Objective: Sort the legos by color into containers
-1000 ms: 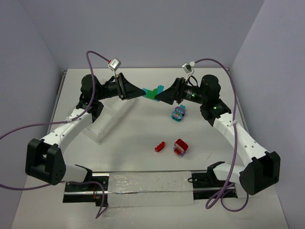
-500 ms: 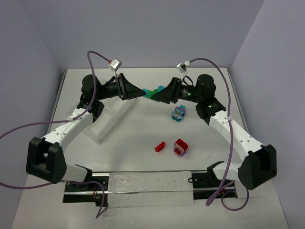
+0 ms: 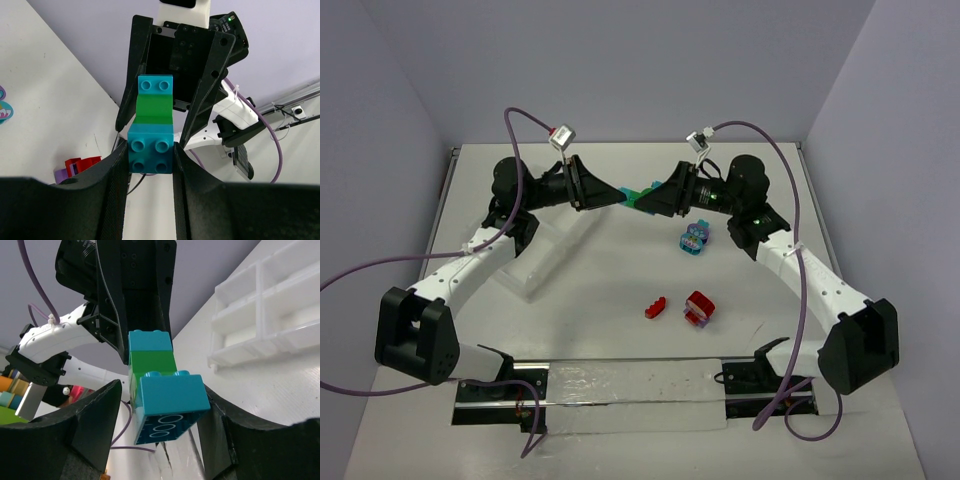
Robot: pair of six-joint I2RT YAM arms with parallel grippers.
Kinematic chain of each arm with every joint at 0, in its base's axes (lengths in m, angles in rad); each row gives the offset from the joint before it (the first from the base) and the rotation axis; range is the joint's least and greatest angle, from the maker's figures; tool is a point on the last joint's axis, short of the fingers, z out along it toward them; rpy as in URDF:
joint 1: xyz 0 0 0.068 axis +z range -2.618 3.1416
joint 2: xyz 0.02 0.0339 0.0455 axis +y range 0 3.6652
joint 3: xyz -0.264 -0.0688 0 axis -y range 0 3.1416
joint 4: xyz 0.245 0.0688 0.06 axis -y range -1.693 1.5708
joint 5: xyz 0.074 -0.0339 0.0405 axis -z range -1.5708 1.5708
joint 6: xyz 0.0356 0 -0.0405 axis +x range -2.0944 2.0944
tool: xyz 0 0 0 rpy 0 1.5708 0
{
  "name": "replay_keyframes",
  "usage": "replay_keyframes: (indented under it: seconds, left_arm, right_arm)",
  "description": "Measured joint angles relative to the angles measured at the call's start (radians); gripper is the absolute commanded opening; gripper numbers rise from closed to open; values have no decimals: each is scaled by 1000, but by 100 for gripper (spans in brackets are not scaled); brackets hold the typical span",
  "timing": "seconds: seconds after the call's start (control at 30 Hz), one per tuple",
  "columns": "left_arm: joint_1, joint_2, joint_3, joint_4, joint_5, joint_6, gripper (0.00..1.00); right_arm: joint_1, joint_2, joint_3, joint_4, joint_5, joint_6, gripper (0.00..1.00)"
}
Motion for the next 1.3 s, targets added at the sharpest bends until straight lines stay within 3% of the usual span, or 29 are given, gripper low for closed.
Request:
replay_keyframes:
  seconds: [0.13,0.37,0.4,0.47,0.5,1.0,1.3]
  left_arm:
    - [0,0,-3,-6,0,7,0]
    - [4,0,-3,-8,6,27,0]
    - [5,0,-4,-9,6,30,0]
    - [6,0,-4,-11,6,40,0]
    - [7,0,-4,-14,5,44,0]
    - [18,-15,27,-208,0,174,0]
    - [163,-49,74,-445,-37,322,0]
  right_arm:
    - [3,11,9,3,0,5,64]
    - [4,27,14,9,5,28,41]
    - [5,29,16,9,5,31,34]
    - [5,29,16,10,5,36,7]
    - [4,29,17,11,5,38,0]
    - [10,28,-9,8,16,8,0]
    - [6,-31,-9,-189,97,-123,0]
